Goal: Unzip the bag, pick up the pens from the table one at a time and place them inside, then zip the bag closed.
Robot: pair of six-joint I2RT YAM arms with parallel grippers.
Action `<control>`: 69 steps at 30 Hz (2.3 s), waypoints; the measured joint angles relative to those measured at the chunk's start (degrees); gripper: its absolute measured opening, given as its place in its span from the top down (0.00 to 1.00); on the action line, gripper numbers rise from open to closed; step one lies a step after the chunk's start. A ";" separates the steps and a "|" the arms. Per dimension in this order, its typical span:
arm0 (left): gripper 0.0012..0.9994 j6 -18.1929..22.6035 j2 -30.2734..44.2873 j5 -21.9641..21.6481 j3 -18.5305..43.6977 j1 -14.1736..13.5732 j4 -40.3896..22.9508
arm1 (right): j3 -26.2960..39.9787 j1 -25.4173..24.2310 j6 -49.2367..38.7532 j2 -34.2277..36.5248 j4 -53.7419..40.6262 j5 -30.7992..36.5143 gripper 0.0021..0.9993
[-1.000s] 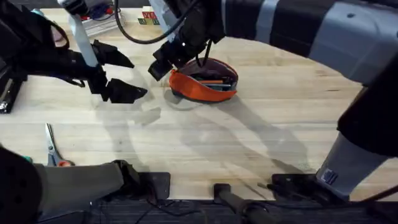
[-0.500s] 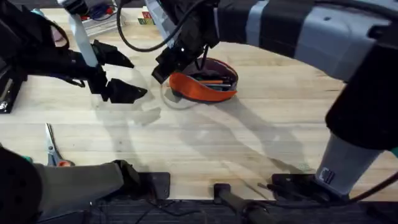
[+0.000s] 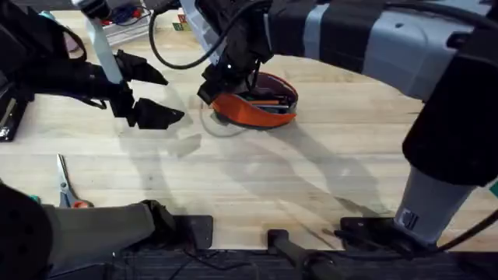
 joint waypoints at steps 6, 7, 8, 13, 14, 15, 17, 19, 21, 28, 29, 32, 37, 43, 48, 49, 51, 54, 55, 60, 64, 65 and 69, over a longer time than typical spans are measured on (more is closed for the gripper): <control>0.01 0.00 0.00 0.00 0.00 0.00 0.00 | 0.00 1.06 -0.22 0.00 -0.03 0.02 0.55; 0.01 0.00 0.00 0.00 0.00 0.00 0.00 | 0.00 1.23 -0.33 0.00 -0.03 0.04 0.56; 0.01 0.00 0.00 0.00 0.00 0.00 0.00 | 0.00 1.36 -0.38 0.00 -0.03 0.04 0.58; 0.01 0.00 0.00 0.02 0.00 0.00 0.00 | 0.00 1.69 -0.68 0.00 -0.03 0.21 0.77; 0.01 0.00 0.00 0.01 0.00 0.00 0.00 | 0.00 1.69 -0.80 0.00 -0.03 0.19 0.79; 0.01 0.00 0.00 0.00 0.00 0.00 0.00 | 0.00 1.73 -0.83 0.00 -0.03 0.20 0.81; 0.01 0.00 0.00 0.00 0.00 0.00 0.00 | 0.00 1.80 -0.83 0.00 -0.03 0.21 0.88; 0.01 0.00 0.00 0.00 0.00 0.00 0.00 | 0.00 1.80 -0.83 0.00 -0.03 0.21 0.92; 0.01 0.00 0.00 0.01 0.00 0.00 0.00 | 0.00 1.80 -0.83 0.00 -0.03 0.19 0.94; 0.01 0.00 0.00 0.00 0.00 0.00 0.00 | 0.00 1.80 -0.83 0.00 -0.03 0.19 0.97; 0.01 0.00 0.00 0.02 0.00 0.00 0.00 | 0.00 1.80 -0.83 0.00 0.00 0.19 0.97; 0.01 0.00 0.00 0.00 0.00 0.00 0.00 | 0.00 1.80 -0.83 0.00 0.48 0.21 0.97; 0.01 0.00 0.00 0.00 0.00 0.00 0.00 | 0.00 1.80 -0.83 0.00 1.02 0.21 0.97; 0.01 0.00 0.00 0.02 0.00 0.00 0.00 | 0.97 1.80 -0.83 0.00 1.01 0.42 0.97; 0.01 0.00 0.00 0.00 0.00 0.00 0.00 | 1.25 1.80 -0.83 0.00 0.85 0.67 0.97; 0.01 0.00 0.00 0.00 0.00 0.00 0.00 | 1.27 1.80 -0.83 0.00 0.83 0.70 0.97; 0.01 0.00 0.00 0.02 0.00 0.00 0.00 | 1.27 1.80 -0.83 0.00 0.85 0.80 0.97; 0.01 0.00 0.00 0.00 0.00 0.00 0.00 | 1.31 1.80 -0.83 0.00 0.83 0.83 0.97; 0.01 0.00 0.00 0.00 0.00 0.00 0.00 | 1.41 1.80 -0.83 0.00 0.76 0.83 0.97; 0.01 0.00 0.00 0.18 0.00 0.00 -0.11 | 2.31 1.78 -0.83 0.00 0.37 1.02 0.97; 0.01 0.17 0.00 1.63 0.00 0.00 -0.13 | 2.99 1.78 -0.83 0.00 0.32 1.26 0.97; 0.01 0.47 0.00 1.97 0.00 0.00 -0.17 | 2.99 1.78 -0.83 0.00 0.30 1.26 0.97; 0.01 2.30 0.01 3.77 0.00 0.00 -0.23 | 2.99 1.78 -0.66 0.00 0.32 1.26 0.97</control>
